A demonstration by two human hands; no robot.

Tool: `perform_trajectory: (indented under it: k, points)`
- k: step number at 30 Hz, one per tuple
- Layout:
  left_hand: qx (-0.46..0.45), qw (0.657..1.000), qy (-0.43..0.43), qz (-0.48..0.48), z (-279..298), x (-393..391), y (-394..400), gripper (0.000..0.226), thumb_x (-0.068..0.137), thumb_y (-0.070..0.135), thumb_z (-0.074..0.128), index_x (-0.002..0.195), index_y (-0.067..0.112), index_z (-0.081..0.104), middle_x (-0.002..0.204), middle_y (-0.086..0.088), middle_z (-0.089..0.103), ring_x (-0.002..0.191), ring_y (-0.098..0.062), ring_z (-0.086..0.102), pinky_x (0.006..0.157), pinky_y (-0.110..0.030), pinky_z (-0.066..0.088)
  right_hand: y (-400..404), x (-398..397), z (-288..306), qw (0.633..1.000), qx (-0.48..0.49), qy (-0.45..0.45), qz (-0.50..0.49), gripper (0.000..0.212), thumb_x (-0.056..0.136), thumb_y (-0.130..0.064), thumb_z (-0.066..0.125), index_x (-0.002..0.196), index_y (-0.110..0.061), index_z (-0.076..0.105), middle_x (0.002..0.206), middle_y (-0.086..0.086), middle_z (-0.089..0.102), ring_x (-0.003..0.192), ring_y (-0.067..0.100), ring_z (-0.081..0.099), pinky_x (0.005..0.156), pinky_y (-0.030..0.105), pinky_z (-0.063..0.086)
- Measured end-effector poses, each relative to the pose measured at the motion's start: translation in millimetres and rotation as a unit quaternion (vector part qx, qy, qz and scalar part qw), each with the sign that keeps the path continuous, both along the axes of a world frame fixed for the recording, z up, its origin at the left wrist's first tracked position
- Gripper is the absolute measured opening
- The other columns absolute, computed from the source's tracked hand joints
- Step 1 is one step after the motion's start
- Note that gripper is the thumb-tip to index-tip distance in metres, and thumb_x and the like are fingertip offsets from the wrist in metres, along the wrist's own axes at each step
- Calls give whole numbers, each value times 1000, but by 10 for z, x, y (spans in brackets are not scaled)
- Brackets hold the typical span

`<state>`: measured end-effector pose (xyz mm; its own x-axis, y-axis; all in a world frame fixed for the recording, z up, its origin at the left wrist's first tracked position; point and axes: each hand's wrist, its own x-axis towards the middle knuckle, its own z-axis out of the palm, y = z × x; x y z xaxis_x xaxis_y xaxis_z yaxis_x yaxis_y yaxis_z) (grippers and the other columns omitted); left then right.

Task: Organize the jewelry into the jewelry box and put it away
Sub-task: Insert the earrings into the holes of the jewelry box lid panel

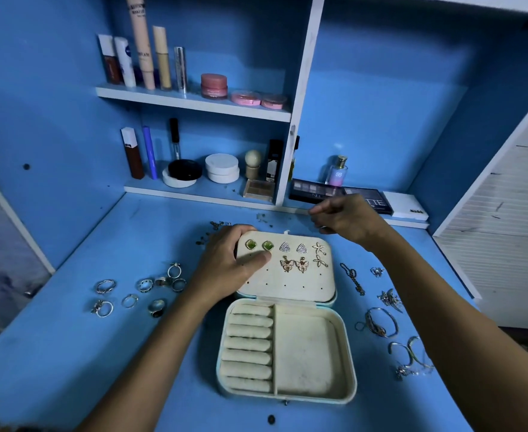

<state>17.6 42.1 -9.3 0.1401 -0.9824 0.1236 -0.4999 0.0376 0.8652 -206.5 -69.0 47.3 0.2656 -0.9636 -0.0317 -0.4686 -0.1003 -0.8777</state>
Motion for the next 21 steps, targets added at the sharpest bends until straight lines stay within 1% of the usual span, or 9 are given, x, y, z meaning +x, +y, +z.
perform_trajectory:
  k: [3, 6, 8, 10, 13, 15, 18, 21]
  points:
    - [-36, 999, -24, 4, 45, 6, 31, 44, 82, 38, 76, 121, 34, 56, 112, 22, 50, 118, -6, 40, 102, -34, 38, 35, -117, 16, 1000, -1, -14, -13, 11, 90, 2, 67, 89, -6, 74, 83, 9, 73, 74, 12, 70, 73, 20, 59]
    - [-78, 997, -20, -15, 94, 1, 74, 45, 81, 37, 76, 121, 31, 56, 113, 16, 54, 113, -7, 50, 100, -38, 44, 71, -191, 33, 998, 1, -52, -31, 9, 89, 1, 69, 97, 0, 73, 83, 11, 72, 72, 13, 70, 71, 17, 58]
    - [-94, 995, -12, -25, 121, -18, 119, 44, 83, 31, 76, 121, 30, 55, 114, 13, 56, 107, -6, 56, 96, -39, 48, 108, -213, 51, 997, -1, -75, -37, 8, 89, 1, 70, 93, -4, 73, 81, 8, 72, 70, 12, 70, 71, 16, 57]
    - [-115, 993, -7, -30, 137, -35, 172, 43, 84, 27, 76, 121, 32, 54, 114, 12, 58, 105, -6, 58, 94, -38, 49, 147, -226, 67, 996, -2, -88, -34, 11, 89, 1, 70, 89, -9, 73, 81, 7, 73, 69, 9, 71, 71, 16, 57]
    - [-158, 987, 0, -30, 149, -65, 278, 44, 84, 22, 77, 115, 41, 52, 112, 11, 62, 101, -7, 61, 89, -35, 52, 221, -229, 96, 996, -5, -83, -20, 11, 90, 2, 69, 89, -9, 72, 81, 7, 72, 69, 7, 71, 69, 15, 56]
    - [-181, 983, 7, -30, 152, -81, 343, 45, 83, 19, 77, 112, 42, 52, 108, 11, 63, 97, -8, 63, 83, -28, 51, 264, -218, 126, 997, -6, -71, -7, 11, 90, 0, 69, 90, -10, 72, 83, 7, 72, 72, 7, 71, 69, 17, 56]
    - [-231, 973, -18, -26, 155, -112, 459, 42, 82, 15, 79, 111, 33, 55, 100, 15, 61, 83, -2, 58, 72, -13, 41, 340, -185, 167, 998, -5, -64, 13, 10, 90, -1, 69, 90, -11, 73, 86, 6, 73, 78, 9, 71, 73, 20, 58]
    - [-271, 961, -55, -16, 138, -138, 567, 42, 78, 10, 81, 109, 25, 58, 100, 21, 57, 81, 10, 54, 72, -4, 36, 440, -135, 206, 998, -2, -57, 35, 11, 90, 1, 68, 89, -8, 74, 84, 8, 74, 78, 10, 71, 74, 20, 58]
